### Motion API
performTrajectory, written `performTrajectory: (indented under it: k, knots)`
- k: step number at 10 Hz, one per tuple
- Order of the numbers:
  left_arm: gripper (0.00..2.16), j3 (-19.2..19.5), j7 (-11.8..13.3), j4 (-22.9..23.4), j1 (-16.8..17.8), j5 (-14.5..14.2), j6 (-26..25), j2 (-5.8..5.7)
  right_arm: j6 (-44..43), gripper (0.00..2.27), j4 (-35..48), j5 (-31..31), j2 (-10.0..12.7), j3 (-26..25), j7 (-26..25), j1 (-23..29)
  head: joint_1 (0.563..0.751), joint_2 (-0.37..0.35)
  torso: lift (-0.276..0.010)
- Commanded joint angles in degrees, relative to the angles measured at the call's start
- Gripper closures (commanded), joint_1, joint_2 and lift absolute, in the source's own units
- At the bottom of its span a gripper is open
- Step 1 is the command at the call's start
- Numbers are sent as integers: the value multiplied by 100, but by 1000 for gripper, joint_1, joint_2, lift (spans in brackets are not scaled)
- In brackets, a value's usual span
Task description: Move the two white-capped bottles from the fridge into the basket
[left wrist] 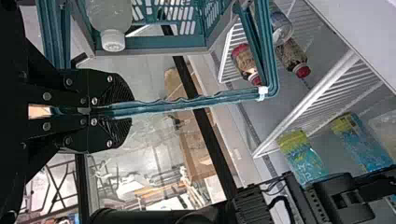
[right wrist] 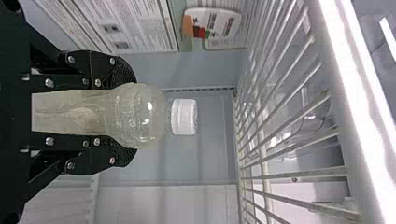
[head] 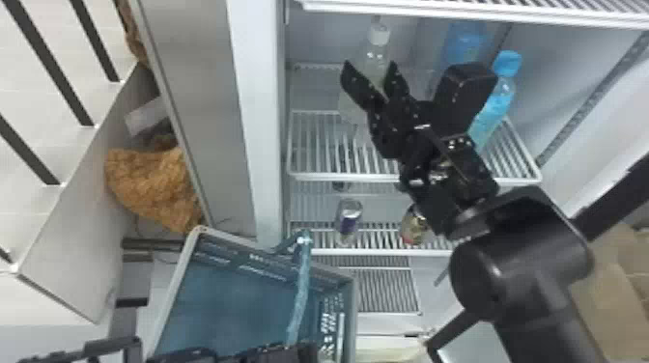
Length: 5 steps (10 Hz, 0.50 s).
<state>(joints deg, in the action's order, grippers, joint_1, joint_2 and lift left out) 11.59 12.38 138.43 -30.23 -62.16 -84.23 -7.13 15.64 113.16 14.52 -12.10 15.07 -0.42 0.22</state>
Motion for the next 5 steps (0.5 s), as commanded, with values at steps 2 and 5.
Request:
performTrajectory:
  k: [2, 5]
  knots:
    - [1213, 29, 1, 1, 0, 0, 0, 10, 221, 897, 770, 102, -152, -102, 16, 526, 695, -86, 0]
    - [1213, 29, 1, 1, 0, 11, 0, 10, 418, 897, 1403, 102, -266, -239, 51, 976, 695, -92, 0]
